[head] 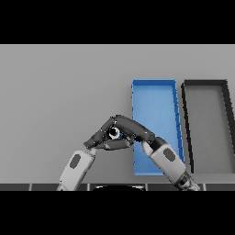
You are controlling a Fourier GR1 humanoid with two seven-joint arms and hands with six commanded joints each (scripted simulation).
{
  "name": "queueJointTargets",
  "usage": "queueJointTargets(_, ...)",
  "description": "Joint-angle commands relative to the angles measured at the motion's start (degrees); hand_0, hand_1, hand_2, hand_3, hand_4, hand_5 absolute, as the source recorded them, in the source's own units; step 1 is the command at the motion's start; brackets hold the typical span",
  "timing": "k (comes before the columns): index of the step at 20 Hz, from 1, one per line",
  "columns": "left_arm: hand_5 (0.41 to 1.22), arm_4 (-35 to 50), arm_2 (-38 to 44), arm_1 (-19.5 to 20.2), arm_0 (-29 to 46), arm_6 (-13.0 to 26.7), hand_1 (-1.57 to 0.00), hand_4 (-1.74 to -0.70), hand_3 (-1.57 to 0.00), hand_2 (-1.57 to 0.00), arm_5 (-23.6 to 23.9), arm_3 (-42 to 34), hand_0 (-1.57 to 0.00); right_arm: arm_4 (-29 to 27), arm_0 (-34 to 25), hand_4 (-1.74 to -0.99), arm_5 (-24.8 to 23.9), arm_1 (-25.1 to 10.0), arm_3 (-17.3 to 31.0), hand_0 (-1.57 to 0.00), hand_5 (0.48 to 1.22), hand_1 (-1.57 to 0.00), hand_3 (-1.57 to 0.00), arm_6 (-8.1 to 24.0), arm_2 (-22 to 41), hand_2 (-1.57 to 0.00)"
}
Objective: Pick up the blue pipe and place it into the blue bin.
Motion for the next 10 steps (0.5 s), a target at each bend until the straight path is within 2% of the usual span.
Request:
queueJointTargets(1,1.221,-0.2,0.3,0.2,-0.4,0.0,-1.57,-1.72,-1.44,-1.57,-0.3,0.2,-1.57,0.1,0.4,-1.692,0.0,-0.9,-0.3,-1.48,1.071,-1.48,-1.40,-1.2,0.3,-1.48)
queueJointTargets(6,1.221,-1.4,0.9,0.5,-1.0,0.6,-1.57,-1.73,-1.42,-1.57,0.2,-0.2,-1.57,-0.5,0.4,-1.725,-3.3,-0.8,0.6,-1.54,1.172,-1.54,-1.52,-4.3,1.3,-1.54)
queueJointTargets(8,1.221,-3.6,0.5,0.9,-0.1,-2.0,-1.57,-1.72,-1.45,-1.57,1.9,-0.5,-1.57,0.4,0.3,-1.731,-4.6,-1.1,0.1,-1.55,1.190,-1.55,-1.54,-3.7,1.7,-1.55)
queueJointTargets(9,1.221,-4.4,0.7,1.4,-0.6,-2.4,-1.34,-1.60,-1.17,-1.29,2.4,-0.2,-1.46,0.9,0.0,-1.733,-4.9,-1.3,0.4,-1.56,1.196,-1.56,-1.54,-4.5,2.1,-1.56)
queueJointTargets(10,1.221,-4.2,0.4,2.0,-0.1,-2.4,-1.07,-1.47,-0.93,-1.03,1.1,-1.0,-1.17,0.9,-0.2,-1.734,-5.1,-1.6,0.1,-1.56,1.201,-1.56,-1.55,-4.3,2.5,-1.56)
